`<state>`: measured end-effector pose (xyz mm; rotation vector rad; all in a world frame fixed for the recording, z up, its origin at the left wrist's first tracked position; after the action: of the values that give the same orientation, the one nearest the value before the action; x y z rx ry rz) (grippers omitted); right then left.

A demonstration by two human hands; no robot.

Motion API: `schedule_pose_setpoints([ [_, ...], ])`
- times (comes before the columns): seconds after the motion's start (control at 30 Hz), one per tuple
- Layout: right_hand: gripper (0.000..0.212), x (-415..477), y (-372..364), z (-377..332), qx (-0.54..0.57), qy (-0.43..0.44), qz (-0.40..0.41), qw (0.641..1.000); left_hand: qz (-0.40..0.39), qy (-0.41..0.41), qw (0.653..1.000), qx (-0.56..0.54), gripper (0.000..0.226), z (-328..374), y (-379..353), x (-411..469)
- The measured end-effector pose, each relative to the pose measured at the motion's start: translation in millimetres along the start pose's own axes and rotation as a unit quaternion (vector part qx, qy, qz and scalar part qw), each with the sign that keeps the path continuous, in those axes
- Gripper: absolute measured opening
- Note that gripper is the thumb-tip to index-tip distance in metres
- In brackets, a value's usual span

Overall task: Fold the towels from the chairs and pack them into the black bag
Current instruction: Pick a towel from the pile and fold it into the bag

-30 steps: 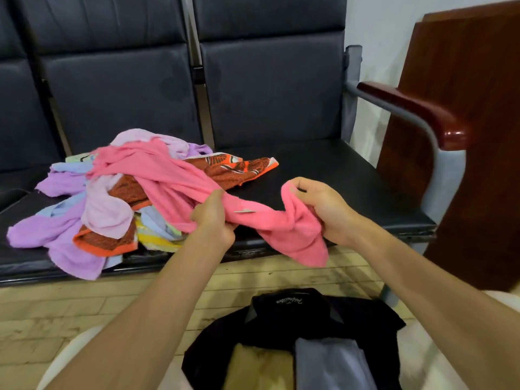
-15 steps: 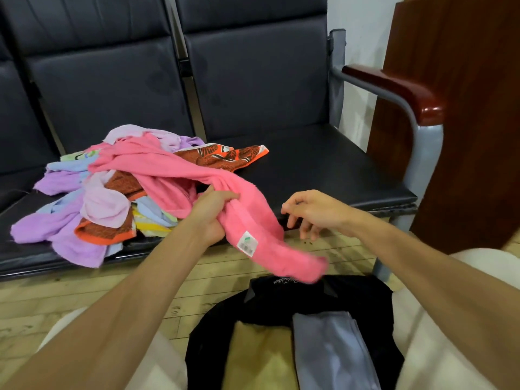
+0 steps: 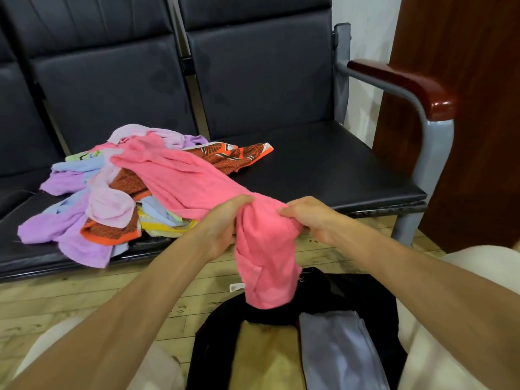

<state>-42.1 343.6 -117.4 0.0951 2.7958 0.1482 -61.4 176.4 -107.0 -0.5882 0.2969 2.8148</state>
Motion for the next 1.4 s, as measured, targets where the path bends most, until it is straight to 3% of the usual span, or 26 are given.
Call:
schedule_pose_setpoints([
  [0.17,0.035,-7,10,-14,-0.047,0.120,0.060,0.990,0.045,0.032,0.997,-0.061,0.042,-6,3,1],
  [0.3,0.029,-15,17,-21,-0.120,0.212,0.103,0.964,0.017,0.022,0.983,-0.182,0.034,-7,-5,2],
  [0.4,0.022,-19,19,-25,-0.072,0.239,0.088,0.964,-0.003,0.008,0.965,-0.261,0.013,-3,-7,1],
  [0.6,0.022,-21,21,-30,0.187,0.142,-0.009,0.972,-0.023,0.007,0.965,-0.262,0.023,4,-4,1],
  [0.73,0.015,-23,26,-35,0.278,0.055,0.002,0.959,-0.045,-0.014,0.963,-0.266,0.026,6,-2,2],
  [0.87,0.029,-25,33,-37,0.250,0.032,-0.021,0.967,-0.015,0.015,0.971,-0.238,0.018,5,-1,4],
  [0.97,0.012,-28,37,-41,0.248,0.028,-0.029,0.968,0.025,-0.002,0.986,-0.168,0.029,6,-4,4],
  [1.03,0.026,-25,37,-40,0.229,0.027,-0.039,0.972,0.041,-0.027,0.993,-0.106,0.016,5,-8,4],
  [1.17,0.028,-21,34,-33,0.040,0.033,-0.038,0.998,0.085,-0.028,0.996,-0.011,0.023,2,-9,6],
  [1.3,0.024,-22,26,-28,-0.165,0.058,-0.053,0.983,0.100,-0.041,0.990,0.086,0.043,-1,-8,9],
  [1.4,0.028,-23,23,-35,-0.137,0.113,-0.026,0.984,0.101,-0.056,0.991,0.064,0.036,-1,-8,10],
])
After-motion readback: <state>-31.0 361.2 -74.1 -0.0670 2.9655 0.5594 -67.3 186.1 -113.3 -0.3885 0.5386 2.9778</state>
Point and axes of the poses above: each hand's wrist, its own x-axis towards the middle knuckle, its own y-axis out of the back of the hand, z = x × y, the point moved 2 cm from there along x, towards the middle knuckle, and after that the axes turned 9 degrees about x, right-handed, at the moved point
